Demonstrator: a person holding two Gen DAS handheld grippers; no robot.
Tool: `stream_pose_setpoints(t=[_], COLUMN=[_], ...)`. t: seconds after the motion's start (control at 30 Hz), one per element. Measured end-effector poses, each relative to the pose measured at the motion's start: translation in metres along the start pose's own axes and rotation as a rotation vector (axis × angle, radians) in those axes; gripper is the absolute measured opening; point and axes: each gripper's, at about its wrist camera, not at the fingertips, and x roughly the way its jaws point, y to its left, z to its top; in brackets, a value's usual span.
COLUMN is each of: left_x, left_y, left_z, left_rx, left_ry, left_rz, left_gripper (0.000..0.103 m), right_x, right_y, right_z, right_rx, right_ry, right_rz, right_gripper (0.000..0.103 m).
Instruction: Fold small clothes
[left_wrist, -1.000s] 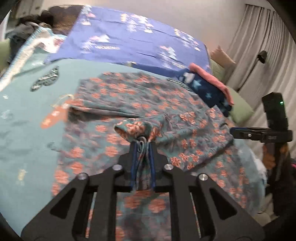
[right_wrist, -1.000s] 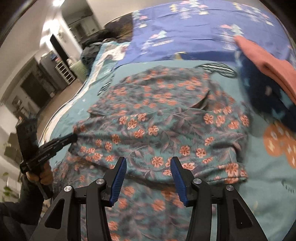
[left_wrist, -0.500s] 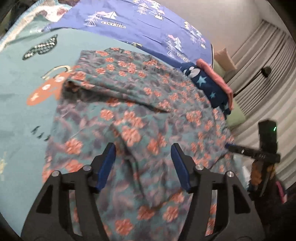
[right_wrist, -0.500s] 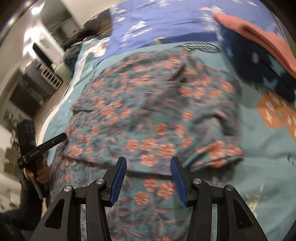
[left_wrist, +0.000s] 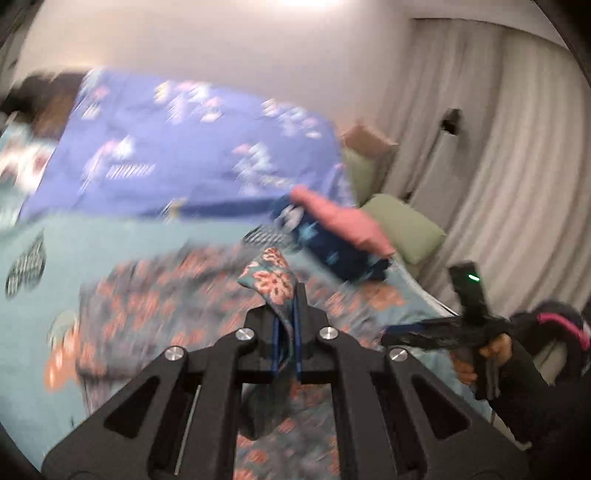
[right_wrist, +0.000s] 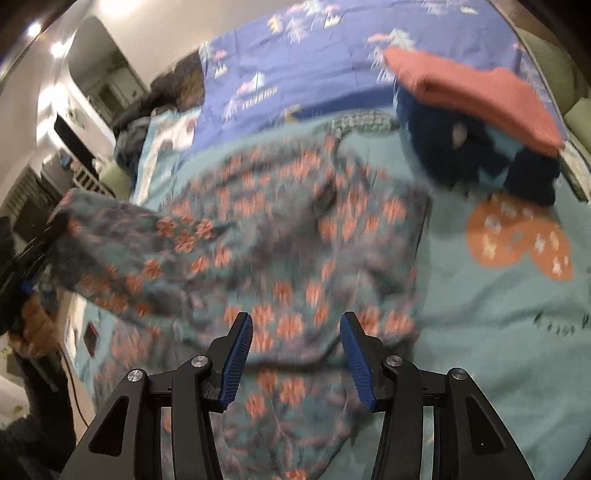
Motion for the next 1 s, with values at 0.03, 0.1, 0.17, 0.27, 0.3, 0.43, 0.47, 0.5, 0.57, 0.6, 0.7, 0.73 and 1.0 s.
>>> stream_pose_setpoints(t=[0.03, 0.1, 0.17, 0.27, 0.3, 0.43, 0.47, 0.5, 0.57, 0.6, 0.7, 0.73, 1.0], left_x=[-0.002, -0.003, -0.003, 0.002, 0.005, 0.011, 0.013, 0.014, 0.014, 0.014, 0.017, 0.018, 0.041], left_y=[-0.008, -0.027, -0.038, -0.054, -0.060, -0.071, -0.073, -0.073, -0.072, -0.072, -0.073, -0.073, -0.056], left_z=[0.006, 0.019, 0.026, 0.037, 0.043, 0.057, 0.062, 0.067, 0.077, 0.084, 0.097, 0.100, 0.128], left_rx=[0.022, 0.075, 0.106, 0.141, 0.158, 0.201, 0.211, 0.215, 0.210, 0.203, 0.192, 0.191, 0.188], left_ry=[-0.007, -0.016, -0.019, -0.015, -0.015, -0.016, -0.016, -0.018, -0.030, -0.040, -0.071, -0.077, -0.046], left_rz=[-0.012, -0.041, -0.054, -0.072, -0.072, -0.057, -0.049, -0.046, -0.052, -0.065, -0.091, -0.096, -0.052], left_gripper=[0.007, 0.007, 0.007, 0.007, 0.007, 0.007, 0.007, 0.007, 0.007, 0.007, 0.007, 0.007, 0.007], right_x=[-0.001, 0.006, 0.026, 0.069, 0.082, 0.132, 0.137, 0.135, 0.119, 0.113, 0.090, 0.081, -0.006], right_y=[-0.002, -0.009, -0.013, -0.009, -0.009, -0.013, -0.016, -0.017, -0.015, -0.015, -0.020, -0.020, -0.024], right_z=[0.011, 0.042, 0.071, 0.097, 0.100, 0.091, 0.085, 0.083, 0.081, 0.080, 0.078, 0.077, 0.056], right_rx=[0.019, 0.073, 0.108, 0.101, 0.108, 0.112, 0.077, 0.049, -0.026, -0.042, -0.017, -0.012, 0.015], right_ry=[-0.013, -0.003, 0.027, 0.135, 0.174, 0.332, 0.342, 0.320, 0.244, 0.223, 0.195, 0.180, -0.010], right_rz=[0.012, 0.044, 0.064, 0.161, 0.181, 0.004, -0.113, -0.150, -0.332, -0.350, -0.282, -0.282, -0.204], right_gripper=[0.050, 0.050, 0.050, 0.027, 0.008, 0.008, 0.000, 0.000, 0.000, 0.000, 0.004, 0.005, 0.023])
